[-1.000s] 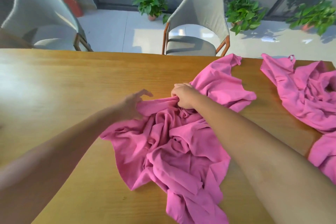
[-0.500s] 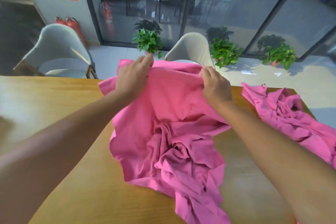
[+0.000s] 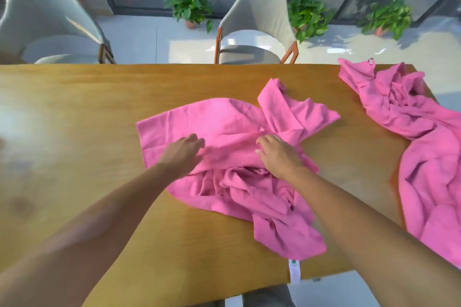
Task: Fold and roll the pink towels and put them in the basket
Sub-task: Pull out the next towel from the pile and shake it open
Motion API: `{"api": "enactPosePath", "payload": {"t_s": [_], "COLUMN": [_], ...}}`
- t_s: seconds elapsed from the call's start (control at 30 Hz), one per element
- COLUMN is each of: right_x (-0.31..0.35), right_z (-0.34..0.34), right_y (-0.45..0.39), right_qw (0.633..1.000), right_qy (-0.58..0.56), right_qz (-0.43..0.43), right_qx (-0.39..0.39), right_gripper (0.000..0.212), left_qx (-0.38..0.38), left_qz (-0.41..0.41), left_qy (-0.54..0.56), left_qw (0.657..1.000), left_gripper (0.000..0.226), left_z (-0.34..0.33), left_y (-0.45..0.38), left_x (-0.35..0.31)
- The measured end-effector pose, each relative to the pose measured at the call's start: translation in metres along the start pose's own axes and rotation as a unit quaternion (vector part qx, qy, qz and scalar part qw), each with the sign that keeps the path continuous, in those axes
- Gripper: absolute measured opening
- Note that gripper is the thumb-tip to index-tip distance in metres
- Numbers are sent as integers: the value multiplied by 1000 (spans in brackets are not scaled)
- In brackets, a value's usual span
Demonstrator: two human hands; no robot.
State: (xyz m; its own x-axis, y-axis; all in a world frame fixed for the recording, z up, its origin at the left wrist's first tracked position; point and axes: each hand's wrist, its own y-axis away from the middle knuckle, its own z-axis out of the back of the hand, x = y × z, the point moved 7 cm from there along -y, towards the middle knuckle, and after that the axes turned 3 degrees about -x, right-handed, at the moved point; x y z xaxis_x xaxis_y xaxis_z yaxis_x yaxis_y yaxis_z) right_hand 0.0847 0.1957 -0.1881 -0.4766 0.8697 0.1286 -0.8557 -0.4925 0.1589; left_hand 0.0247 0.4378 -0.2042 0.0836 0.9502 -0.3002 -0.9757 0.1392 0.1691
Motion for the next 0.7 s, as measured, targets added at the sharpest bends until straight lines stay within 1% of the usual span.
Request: {"api": "enactPosePath", "payload": {"t_s": [0.03,0.07,0.1,0.13,0.17,0.2,0.27,0.33,0.37,0.43,0.47,0.5,0.57,0.63,0.7], "right_x": [-2,-5,-8,-12,-18,-23,-30,-35,-38,-45,-48,-51,-54,-55,-53], "right_z": [5,9,10,7,0,-7,-19,-20,-17,-9,-4,2,14,30,46], "right_y": [-6,-13,-20,-26,-32,-37,-44,-46,-46,-41,-37,-32,-22,-11,0], "right_qw": [999,998,998,998,999,998,994,991,991,989,988,987,986,985,981], "right_qy": [2,-4,-18,-32,-37,-27,27,72,83,94,96,95,88,98,134], "right_qz": [3,0,-10,-24,-37,-42,-27,-1,5,9,7,5,7,8,4], "right_qx": [-33,-55,-59,-43,-10,32,100,110,106,111,120,130,144,143,143], "right_gripper": [35,41,50,58,63,64,63,64,65,63,59,54,46,38,26], "left_qx": [-17,-18,-2,24,54,80,116,128,131,143,144,130,77,29,-1], "left_qz": [12,28,41,48,45,35,-4,-42,-50,-19,10,34,68,89,109], "left_qy": [12,21,24,18,1,-30,-93,-108,-90,-19,8,22,17,-14,-49], "left_qw": [1000,999,999,998,998,996,989,985,986,989,989,991,995,995,993], "left_gripper": [37,47,57,64,67,65,55,40,31,15,20,28,36,34,29], "left_z": [4,4,1,-4,-10,-16,-23,-25,-23,-14,-7,3,34,65,94], "left_y": [-6,-12,-18,-23,-27,-32,-36,-34,-31,-22,-17,-12,-1,12,29], "left_x": [0,0,1,1,2,2,1,-2,-3,4,11,17,24,22,11]}}
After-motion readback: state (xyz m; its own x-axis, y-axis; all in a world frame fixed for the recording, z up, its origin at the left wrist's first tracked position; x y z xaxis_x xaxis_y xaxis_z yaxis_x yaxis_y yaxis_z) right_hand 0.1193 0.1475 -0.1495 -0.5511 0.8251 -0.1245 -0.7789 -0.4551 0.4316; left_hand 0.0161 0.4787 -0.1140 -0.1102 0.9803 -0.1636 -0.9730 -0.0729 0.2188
